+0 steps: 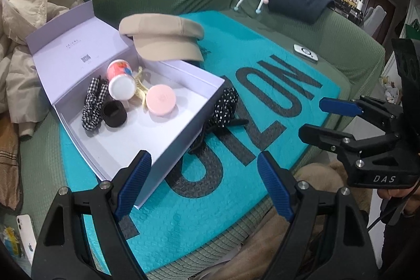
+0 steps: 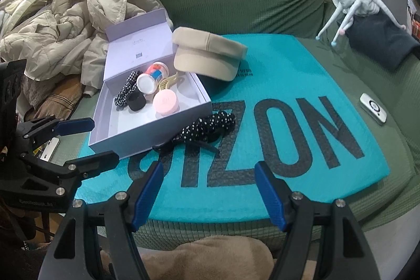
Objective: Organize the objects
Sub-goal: 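Grasp the black polka-dot scrunchie with the right tool while the left tool reaches the black claw clip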
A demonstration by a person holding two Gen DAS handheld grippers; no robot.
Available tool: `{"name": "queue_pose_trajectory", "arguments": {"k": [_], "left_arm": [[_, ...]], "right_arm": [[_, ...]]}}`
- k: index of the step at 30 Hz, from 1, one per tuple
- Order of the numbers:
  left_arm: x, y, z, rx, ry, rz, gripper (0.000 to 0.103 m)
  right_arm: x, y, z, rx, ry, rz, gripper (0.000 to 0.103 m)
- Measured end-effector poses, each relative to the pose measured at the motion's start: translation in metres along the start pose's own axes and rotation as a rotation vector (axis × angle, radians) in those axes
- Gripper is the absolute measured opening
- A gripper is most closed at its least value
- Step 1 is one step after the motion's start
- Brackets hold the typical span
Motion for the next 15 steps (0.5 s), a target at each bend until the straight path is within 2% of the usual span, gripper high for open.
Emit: {"name": "queue_pose_trajectory", "arguments": {"k": [15], "left_arm": [[0.017,-0.019,-0.033,-0.061,-0.019,-0.040,0.082]], "right_arm": [[0.022,-0.017,-0.022,-0.054,0.005,-0.078,0.073]]}}
Point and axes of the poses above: each gripper's, at about its wrist camera, not at the fingertips, and z roughly against the way its jaws point, x to its right, y to its top, the point moved 9 cm from there along -z, roughly the way its jaws point, and after that the axes turned 13 degrees about y, right-handed, at the moved point
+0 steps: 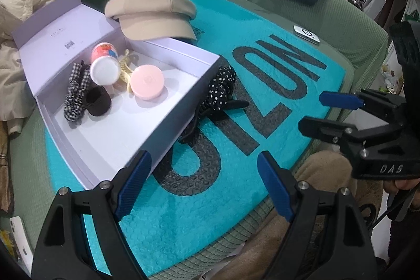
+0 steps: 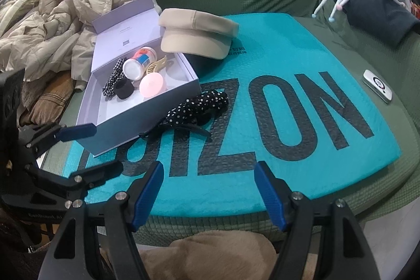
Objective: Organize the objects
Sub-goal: 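Grasp the black polka-dot scrunchie with the right tool while the left tool reaches the black claw clip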
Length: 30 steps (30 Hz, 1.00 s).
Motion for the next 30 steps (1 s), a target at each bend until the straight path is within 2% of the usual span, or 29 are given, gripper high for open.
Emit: {"name": "queue_pose_trajectory", "arguments": {"k": [8,15,23,26,30], "left_arm": [[0.001,0.002,-0.010,0.011,-0.025,-0.002,0.082],[0.001,-0.003,-0.023,-0.017,-0.046,0.012,0.082],[0.004,0.000,-0.030,-0.004,-0.042,-0.022,0.078],[0.009,0.003,-0.033,0.005,-0.044,-0.066,0.078],[0.014,0.005,-0.039,-0.005,-0.063,-0.068,0.075]], "right_arm": [[-0.002,0.013,-0.017,-0.013,0.029,-0.011,0.073],[-0.011,0.031,-0.048,-0.032,0.074,0.017,0.073],[-0.008,0.050,-0.090,-0.080,0.121,0.014,0.073],[-0.005,0.055,-0.101,-0.088,0.118,0.024,0.072],[0.003,0.052,-0.114,-0.132,0.120,0.011,0.058]]}}
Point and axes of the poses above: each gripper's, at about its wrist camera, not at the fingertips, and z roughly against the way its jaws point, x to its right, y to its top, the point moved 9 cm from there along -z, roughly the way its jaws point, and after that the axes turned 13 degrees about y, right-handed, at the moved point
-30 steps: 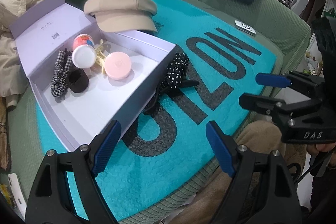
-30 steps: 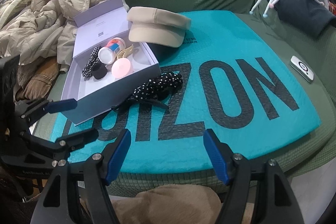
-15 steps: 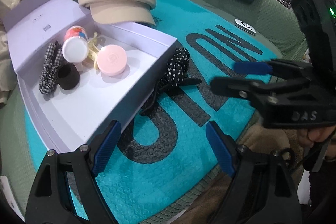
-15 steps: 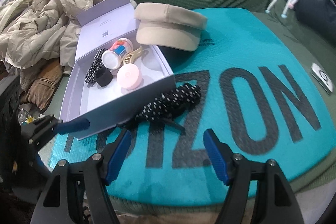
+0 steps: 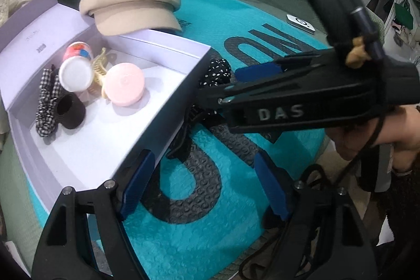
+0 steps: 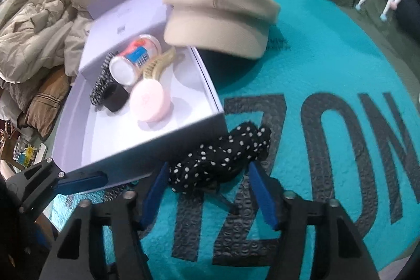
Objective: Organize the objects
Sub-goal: 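Grasp the black polka-dot scrunchie with the right tool while the left tool reaches the black claw clip, then grasp the black claw clip with the left tool while the right tool lifts the scrunchie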
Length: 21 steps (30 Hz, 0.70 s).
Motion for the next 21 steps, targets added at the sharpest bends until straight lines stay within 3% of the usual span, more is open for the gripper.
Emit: {"name": "queue_pose_trajectory", "arguments": {"k": [4,10,15,21], "left_arm": [[0.004,0.006,-0.005,0.009,-0.009,-0.015,0.068],[0.013,0.018,-0.007,0.040,-0.033,-0.012,0.052],[0.030,0.024,-0.010,0.051,-0.064,-0.033,0.052],[0.044,0.040,-0.017,0.080,-0.051,-0.083,0.052]], "right_arm": [[0.009,-0.003,0.003,0.018,0.063,-0.046,0.051],[0.031,-0.007,0.025,0.055,0.024,-0.051,0.027],[0.048,-0.015,0.039,0.069,0.026,-0.072,0.023],[0.062,-0.024,0.054,0.090,0.020,-0.106,0.023]]}}
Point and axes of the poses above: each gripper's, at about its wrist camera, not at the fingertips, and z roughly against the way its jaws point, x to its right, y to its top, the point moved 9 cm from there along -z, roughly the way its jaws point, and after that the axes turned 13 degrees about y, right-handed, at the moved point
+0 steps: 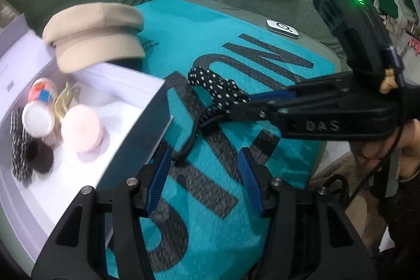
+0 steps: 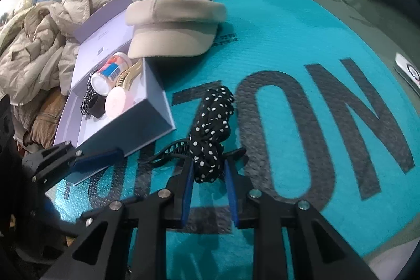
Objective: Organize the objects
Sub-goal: 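Grasp the black claw clip with the left tool while the right tool lifts the scrunchie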
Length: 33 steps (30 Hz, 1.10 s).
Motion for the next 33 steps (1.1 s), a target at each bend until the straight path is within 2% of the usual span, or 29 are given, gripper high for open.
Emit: {"name": "queue_pose_trajectory", "arguments": {"k": [5,10,13,14,15,17,20,21,22,24,27,32,33], "left_arm": [[0.017,0.018,-0.012,0.036,0.001,-0.063,0.052],[0.034,0.018,-0.040,-0.045,-0.016,-0.103,0.052],[0.038,0.016,-0.051,-0.072,-0.018,-0.081,0.043],[0.037,0.018,-0.050,-0.053,0.001,-0.078,0.031],[0.037,0.017,-0.051,-0.053,0.018,-0.083,0.024],[0.035,0.018,-0.052,-0.051,0.046,-0.084,0.022],[0.035,0.017,-0.051,-0.048,0.056,-0.080,0.022],[0.036,0.017,-0.051,-0.047,0.059,-0.084,0.021],[0.036,0.016,-0.050,-0.046,0.062,-0.090,0.021],[0.036,0.014,-0.047,-0.043,0.068,-0.107,0.020],[0.034,0.010,-0.043,-0.051,0.072,-0.115,0.020],[0.019,-0.003,-0.033,-0.078,0.086,-0.091,0.020],[0.015,-0.006,-0.031,-0.080,0.088,-0.081,0.020]], "right_arm": [[0.018,-0.009,0.018,0.035,0.004,-0.055,0.023],[0.035,-0.021,0.021,0.037,0.033,-0.122,0.023],[0.038,-0.023,0.022,0.057,0.064,-0.147,0.023],[0.036,-0.023,0.023,0.058,0.060,-0.140,0.023],[0.034,-0.023,0.024,0.058,0.052,-0.128,0.023],[0.029,-0.019,0.027,0.081,0.033,-0.095,0.023],[0.028,-0.007,0.039,0.142,-0.056,-0.028,0.032],[0.027,-0.002,0.043,0.159,-0.074,-0.008,0.039],[0.026,0.002,0.044,0.166,-0.077,-0.002,0.052],[0.025,0.011,0.042,0.165,-0.060,-0.005,0.060],[0.027,0.022,0.033,0.151,-0.014,-0.026,0.060],[0.050,0.031,0.011,0.114,-0.083,-0.084,0.060],[0.052,0.031,0.009,0.110,-0.083,-0.091,0.057]]}}
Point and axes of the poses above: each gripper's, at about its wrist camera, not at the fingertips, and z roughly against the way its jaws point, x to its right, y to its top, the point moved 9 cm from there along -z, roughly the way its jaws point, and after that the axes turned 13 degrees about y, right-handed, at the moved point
